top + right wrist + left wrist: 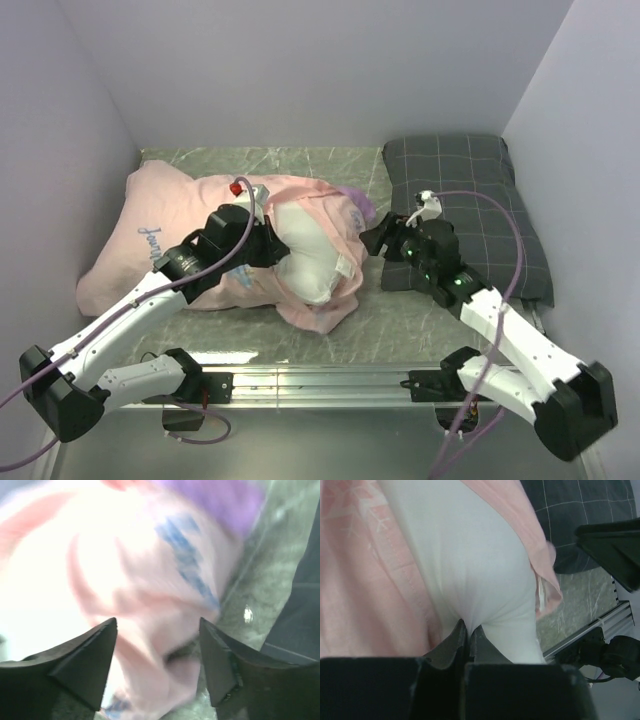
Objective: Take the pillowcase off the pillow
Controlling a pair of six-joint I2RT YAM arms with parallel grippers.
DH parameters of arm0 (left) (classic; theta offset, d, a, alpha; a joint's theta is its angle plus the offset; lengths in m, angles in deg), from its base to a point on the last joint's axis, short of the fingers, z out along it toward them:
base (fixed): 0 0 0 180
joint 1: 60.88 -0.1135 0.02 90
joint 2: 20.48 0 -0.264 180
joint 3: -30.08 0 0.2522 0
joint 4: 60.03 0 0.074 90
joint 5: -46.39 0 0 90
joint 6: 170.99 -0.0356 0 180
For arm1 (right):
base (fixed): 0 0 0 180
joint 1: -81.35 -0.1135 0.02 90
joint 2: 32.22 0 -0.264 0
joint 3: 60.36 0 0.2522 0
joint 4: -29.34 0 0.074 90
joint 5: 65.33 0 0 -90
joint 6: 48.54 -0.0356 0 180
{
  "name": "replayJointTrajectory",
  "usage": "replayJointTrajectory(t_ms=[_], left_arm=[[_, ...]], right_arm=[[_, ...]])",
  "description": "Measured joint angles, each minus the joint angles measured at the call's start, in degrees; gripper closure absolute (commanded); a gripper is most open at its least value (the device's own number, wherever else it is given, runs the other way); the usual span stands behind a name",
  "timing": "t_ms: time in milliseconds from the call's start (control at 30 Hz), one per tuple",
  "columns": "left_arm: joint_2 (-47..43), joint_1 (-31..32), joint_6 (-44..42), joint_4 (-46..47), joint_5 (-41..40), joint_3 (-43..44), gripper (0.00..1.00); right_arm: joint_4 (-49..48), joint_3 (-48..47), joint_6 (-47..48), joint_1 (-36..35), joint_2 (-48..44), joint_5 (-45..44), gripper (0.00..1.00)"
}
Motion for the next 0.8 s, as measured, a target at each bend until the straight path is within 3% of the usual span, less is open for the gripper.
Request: replayJointTrajectory(t_ms=[167,367,467,500,600,700,800], left_arm=[[0.1,1.0,0.8,0.1,0.0,-0.4,0.99],[0.1,1.9,0.8,-0.1,-1.2,-0.4,1.0],[0.1,2.3,0.8,-1.3,-1.4,0.1,0.99],[0.0,2.6,0.7,-1.7,-1.6,0.4,0.99],[-0.6,3.3,0.6,-3.6,-1.9,1.2,1.0],[-3.0,3.9,0.1,-5.9,-2.0,2.0,0.99],[-6.3,4.5,-0.5,-7.9,-1.5,3.5,1.0]], right_arm=[[1.4,-1.1,4.3,-8.0,-4.3,-3.6,0.18],[3.3,-6.8,7.5,-12.3,7.2,-5.1,0.21],[4.7,-9.6,7.6,-12.7,13.6,-7.8,0.41],[5.4,-11.0,7.4,-12.1,15.5,-8.6,0.54],[6.4,-14.7,6.4,-7.8,19.3,-10.2,0.76],[6.8,-17.6,5.0,-0.4,23.1,-11.0,0.86],[7.6,-20.3,3.9,4.4,27.7,-10.7,0.89]])
